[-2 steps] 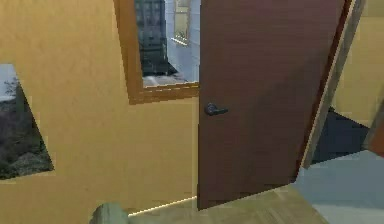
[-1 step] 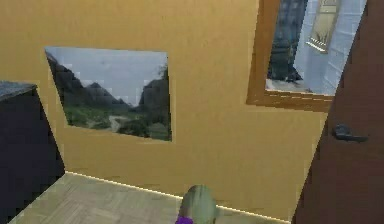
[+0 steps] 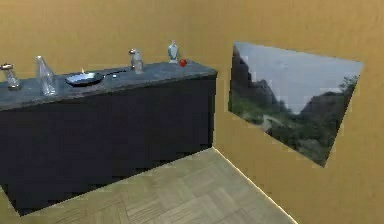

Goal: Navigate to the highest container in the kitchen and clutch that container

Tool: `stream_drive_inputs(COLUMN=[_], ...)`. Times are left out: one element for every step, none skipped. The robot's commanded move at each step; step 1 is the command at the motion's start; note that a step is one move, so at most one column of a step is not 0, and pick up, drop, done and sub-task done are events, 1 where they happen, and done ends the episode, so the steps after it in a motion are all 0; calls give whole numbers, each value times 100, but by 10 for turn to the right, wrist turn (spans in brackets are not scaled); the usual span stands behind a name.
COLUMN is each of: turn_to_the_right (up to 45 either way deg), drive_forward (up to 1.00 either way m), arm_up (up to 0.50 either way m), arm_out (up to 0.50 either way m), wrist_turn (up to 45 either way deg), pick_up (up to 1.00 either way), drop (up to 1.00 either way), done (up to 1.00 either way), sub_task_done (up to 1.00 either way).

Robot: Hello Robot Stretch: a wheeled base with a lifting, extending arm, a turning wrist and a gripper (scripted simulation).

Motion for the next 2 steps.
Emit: stream_drive_inputs(turn_to_the_right=[-450, -450], drive_forward=[0, 0], arm_up=[0, 0], arm_out=[0, 0], wrist_turn=[0, 0], pick_up=[0, 0], drop=[0, 0], done=[0, 0], sub_task_done=[0, 0])
